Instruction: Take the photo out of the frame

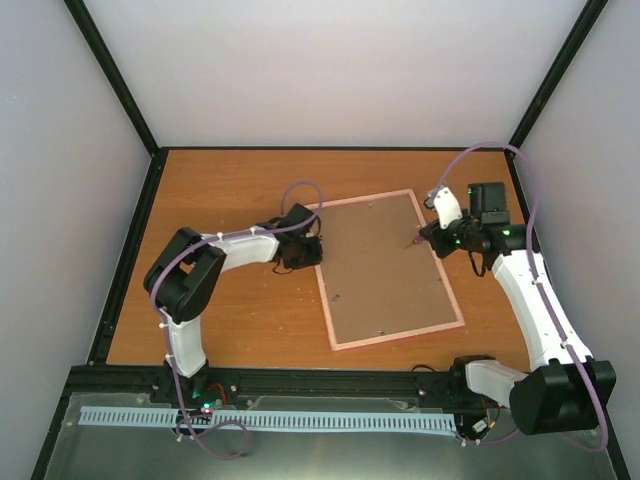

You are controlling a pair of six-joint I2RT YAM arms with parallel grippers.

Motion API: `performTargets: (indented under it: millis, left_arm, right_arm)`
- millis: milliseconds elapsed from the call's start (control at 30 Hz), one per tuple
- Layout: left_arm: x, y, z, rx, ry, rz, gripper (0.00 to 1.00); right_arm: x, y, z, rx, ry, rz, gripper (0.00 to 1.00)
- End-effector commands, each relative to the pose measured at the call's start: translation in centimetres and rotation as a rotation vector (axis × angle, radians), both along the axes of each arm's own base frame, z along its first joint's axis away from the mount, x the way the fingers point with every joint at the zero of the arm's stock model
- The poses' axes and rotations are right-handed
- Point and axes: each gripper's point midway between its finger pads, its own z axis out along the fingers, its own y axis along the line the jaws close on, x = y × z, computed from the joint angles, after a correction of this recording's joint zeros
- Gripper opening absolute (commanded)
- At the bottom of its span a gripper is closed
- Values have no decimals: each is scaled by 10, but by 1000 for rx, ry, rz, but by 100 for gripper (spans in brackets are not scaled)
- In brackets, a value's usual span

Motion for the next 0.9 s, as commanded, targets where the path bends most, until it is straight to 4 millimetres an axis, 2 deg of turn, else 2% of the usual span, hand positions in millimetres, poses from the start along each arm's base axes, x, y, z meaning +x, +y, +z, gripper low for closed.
performTargets:
  millis: [0,100,200,267,300,367,433,533,633,767,867]
  left_arm:
    - [-13,62,-17,117,100,-107,1]
    - [12,88,-8,191,53,-83,4]
    - [35,96,15,253,-32,-63,27]
    - [37,94,35,233,-63,-43,42]
    - [33,92,44,223,-79,-35,44]
    - [18,90,53,215,-87,-20,46]
    - [-5,89,53,215,-70,-15,47]
    - [-42,90,43,215,-31,-1,48]
    - [-71,103,31,235,6,37,48]
    - [-96,110,20,184,-1,56,47]
    - [-105,109,20,119,-25,54,46]
  right_arm:
    - [0,-25,6,-2,-14,-9,3]
    - [-4,-31,3,29,10,9,3]
    - [-19,-15,7,96,22,130,3]
    - [-28,-8,8,120,20,175,3]
    - [-32,-5,9,128,17,199,3]
    - [-43,2,10,149,12,252,3]
    - [-53,9,13,180,7,299,3]
    - [-65,22,13,220,25,369,3]
    - [-78,41,9,235,60,457,3]
    - [-96,71,0,204,98,580,3]
    - [-108,90,-8,179,122,660,3]
